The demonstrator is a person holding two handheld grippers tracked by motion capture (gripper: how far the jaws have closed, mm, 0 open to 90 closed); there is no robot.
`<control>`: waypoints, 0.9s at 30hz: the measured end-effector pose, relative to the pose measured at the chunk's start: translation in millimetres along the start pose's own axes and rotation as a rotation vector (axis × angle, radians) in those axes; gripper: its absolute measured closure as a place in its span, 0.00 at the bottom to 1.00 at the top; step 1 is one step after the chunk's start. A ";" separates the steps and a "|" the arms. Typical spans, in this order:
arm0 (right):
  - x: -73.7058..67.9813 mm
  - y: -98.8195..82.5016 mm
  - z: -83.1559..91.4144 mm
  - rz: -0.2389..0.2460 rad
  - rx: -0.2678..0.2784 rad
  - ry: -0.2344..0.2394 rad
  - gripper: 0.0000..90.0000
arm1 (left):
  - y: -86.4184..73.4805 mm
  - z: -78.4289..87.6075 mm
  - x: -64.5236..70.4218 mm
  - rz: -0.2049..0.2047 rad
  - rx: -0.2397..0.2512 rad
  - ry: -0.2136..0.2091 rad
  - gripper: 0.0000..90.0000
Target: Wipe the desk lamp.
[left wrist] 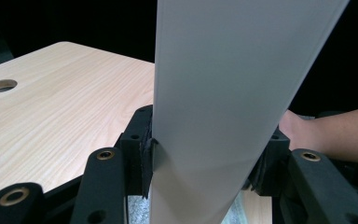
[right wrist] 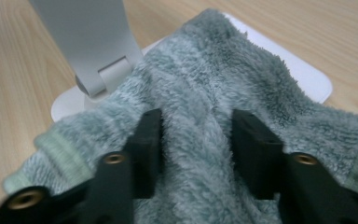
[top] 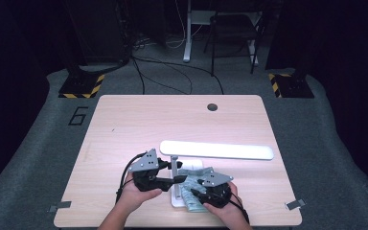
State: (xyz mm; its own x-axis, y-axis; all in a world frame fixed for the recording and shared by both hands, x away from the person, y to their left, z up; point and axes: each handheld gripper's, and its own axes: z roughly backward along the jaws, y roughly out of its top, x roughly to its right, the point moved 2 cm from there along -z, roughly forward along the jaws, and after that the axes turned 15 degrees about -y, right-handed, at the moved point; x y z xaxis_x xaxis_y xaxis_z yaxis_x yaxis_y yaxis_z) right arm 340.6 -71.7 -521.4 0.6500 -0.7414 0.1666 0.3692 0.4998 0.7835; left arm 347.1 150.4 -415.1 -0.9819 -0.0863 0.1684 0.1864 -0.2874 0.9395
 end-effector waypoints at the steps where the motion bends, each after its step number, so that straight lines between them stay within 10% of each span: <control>1: -0.5 0.4 -0.6 -0.002 -0.011 0.000 0.73 | -0.1 0.1 0.0 0.000 0.001 0.000 0.56; 18: 36.2 -7.0 -6.7 -0.057 -0.035 -0.161 0.82 | 0.2 -0.9 2.6 0.003 -0.001 0.024 0.56; 27: 39.3 -12.2 -3.6 -0.072 -0.057 -0.162 0.82 | -1.6 7.3 8.3 0.004 -0.004 0.059 0.52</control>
State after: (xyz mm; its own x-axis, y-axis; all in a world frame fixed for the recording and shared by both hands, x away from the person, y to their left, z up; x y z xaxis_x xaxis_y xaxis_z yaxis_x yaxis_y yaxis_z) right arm 364.1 -105.3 -526.6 0.5065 -0.8365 0.2093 0.4507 0.4638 0.7627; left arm 338.5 157.1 -413.0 -0.9775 -0.1439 0.1545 0.1909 -0.2905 0.9376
